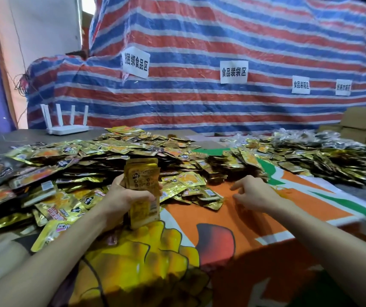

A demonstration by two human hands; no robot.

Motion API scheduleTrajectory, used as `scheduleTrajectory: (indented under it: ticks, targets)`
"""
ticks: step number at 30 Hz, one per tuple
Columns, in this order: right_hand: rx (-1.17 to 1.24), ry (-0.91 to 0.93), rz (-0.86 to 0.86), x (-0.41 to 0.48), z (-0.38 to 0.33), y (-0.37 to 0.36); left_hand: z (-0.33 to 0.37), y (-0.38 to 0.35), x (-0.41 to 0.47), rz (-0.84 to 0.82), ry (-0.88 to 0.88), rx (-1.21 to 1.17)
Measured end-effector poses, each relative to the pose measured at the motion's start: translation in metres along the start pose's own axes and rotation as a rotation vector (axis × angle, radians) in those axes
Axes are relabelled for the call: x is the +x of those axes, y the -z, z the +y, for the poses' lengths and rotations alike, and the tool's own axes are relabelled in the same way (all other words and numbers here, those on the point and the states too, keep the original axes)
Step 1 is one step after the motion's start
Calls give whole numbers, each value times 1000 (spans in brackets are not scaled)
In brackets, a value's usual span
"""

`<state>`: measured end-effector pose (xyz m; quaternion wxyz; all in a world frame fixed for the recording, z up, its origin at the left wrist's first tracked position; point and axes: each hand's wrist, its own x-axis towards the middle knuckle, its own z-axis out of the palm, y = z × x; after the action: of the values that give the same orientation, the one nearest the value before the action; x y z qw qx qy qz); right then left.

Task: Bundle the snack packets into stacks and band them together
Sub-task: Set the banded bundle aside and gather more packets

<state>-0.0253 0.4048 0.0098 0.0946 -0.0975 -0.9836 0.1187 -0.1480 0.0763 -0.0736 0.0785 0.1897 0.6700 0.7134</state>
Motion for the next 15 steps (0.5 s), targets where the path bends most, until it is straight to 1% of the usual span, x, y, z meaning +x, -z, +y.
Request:
scheduleTrajectory:
  ticks: [4, 11, 13, 15]
  targets:
    - [27, 13, -6, 9, -10, -10, 16, -2, -16, 15, 12, -18]
    - [-14, -79, 2, 11, -15, -8, 50, -23, -47, 31, 15, -27]
    - [28, -94, 38, 10, -15, -7, 61, -29, -57, 22, 0, -27]
    - [140, -88, 104, 10, -20, -4, 69, -32, -62, -10, -3, -66]
